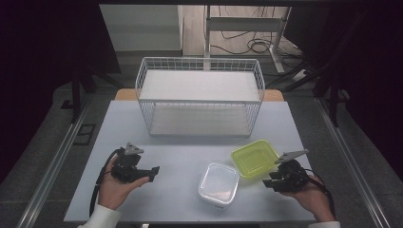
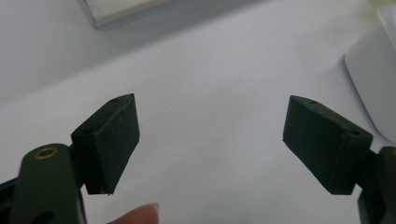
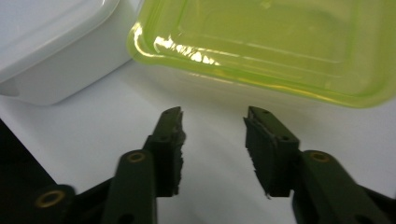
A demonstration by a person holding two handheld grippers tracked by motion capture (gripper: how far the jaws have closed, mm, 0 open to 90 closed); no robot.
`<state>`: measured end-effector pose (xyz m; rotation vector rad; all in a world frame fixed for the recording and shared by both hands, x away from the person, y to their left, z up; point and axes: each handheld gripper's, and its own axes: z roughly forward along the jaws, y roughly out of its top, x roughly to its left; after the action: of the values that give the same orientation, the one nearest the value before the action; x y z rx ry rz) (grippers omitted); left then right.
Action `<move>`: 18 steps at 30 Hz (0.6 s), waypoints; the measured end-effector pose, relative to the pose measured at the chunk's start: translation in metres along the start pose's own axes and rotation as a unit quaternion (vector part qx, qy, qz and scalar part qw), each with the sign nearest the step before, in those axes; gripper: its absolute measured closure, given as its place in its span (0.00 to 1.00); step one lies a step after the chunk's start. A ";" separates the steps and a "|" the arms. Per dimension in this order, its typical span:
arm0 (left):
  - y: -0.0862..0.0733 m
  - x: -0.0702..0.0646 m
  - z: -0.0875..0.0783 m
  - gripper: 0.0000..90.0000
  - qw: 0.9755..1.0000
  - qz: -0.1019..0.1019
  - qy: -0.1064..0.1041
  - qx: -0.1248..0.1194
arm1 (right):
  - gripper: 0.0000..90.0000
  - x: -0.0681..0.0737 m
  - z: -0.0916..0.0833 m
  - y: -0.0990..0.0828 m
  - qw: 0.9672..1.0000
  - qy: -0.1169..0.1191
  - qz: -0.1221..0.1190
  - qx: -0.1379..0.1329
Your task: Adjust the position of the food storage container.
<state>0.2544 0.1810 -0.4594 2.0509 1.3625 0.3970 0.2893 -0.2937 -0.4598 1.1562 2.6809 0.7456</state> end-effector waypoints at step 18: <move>-0.002 -0.003 -0.002 0.18 1.000 0.016 -0.016 -0.003 | 0.99 0.018 0.034 0.018 0.995 0.017 -0.063 0.071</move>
<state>0.2507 0.1796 -0.4584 2.0677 1.3108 0.3800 0.2985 -0.2572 -0.4790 1.0003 2.8430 0.5688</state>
